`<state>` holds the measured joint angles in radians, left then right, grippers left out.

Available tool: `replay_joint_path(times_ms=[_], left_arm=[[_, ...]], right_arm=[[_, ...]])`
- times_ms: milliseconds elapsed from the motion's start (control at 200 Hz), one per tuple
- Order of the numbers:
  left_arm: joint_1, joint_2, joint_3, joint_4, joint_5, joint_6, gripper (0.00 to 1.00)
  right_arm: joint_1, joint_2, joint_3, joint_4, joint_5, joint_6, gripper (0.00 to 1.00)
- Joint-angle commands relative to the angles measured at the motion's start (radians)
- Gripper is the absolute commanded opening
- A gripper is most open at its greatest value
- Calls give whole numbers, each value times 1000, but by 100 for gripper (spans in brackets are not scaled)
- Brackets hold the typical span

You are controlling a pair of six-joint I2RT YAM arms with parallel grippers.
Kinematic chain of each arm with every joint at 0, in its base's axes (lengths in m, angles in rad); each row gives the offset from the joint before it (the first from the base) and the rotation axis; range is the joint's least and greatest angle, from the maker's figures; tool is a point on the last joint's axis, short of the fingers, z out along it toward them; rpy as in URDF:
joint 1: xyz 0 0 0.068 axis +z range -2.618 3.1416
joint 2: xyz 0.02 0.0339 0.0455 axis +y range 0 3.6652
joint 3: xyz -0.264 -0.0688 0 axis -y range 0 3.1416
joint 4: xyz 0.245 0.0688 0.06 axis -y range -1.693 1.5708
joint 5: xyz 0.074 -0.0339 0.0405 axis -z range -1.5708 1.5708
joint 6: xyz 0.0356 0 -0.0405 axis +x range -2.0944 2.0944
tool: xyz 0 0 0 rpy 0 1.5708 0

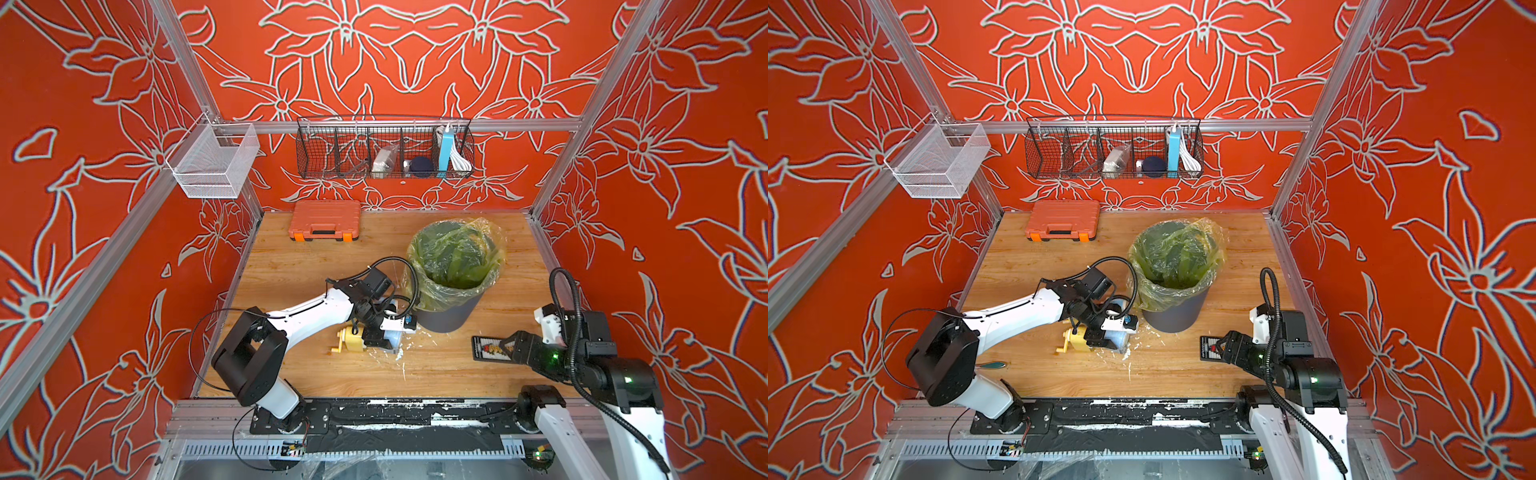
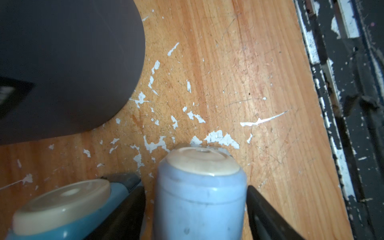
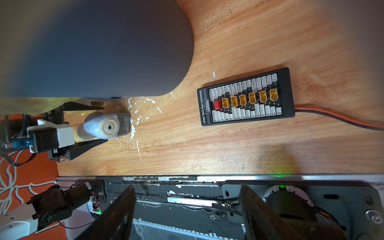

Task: Take out the pencil sharpener tray and clean the shavings
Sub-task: Pick up the pencil sharpener from the center of the board.

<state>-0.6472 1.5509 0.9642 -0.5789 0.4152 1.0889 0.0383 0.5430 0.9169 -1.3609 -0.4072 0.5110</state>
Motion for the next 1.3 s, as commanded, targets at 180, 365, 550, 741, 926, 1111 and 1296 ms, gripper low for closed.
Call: replay_joint_path(times_ms=[180,365,550,741,926,1111,1296], left_arm=[[-5,44,-25,54,-52,37,71],[-27,36,-49,96,-62,46,48],[-37,-30,-63,94,-57,53,15],[-39,-158,-20,-60,-50,30,0],[-40,-377,-9,-185,-48,-26,0],[-40,-587,39,-313,17,-140,0],[-40,-626,136,-512,88,-210,0]], right_arm=[[17,-1,23,-4,40,-11,81],[21,-3,31,-6,45,-12,81],[21,-8,33,-17,60,-23,93],[29,3,89,-43,79,-91,97],[57,18,213,-7,61,-154,97],[130,87,328,34,31,-268,89],[235,148,390,80,-23,-366,86]])
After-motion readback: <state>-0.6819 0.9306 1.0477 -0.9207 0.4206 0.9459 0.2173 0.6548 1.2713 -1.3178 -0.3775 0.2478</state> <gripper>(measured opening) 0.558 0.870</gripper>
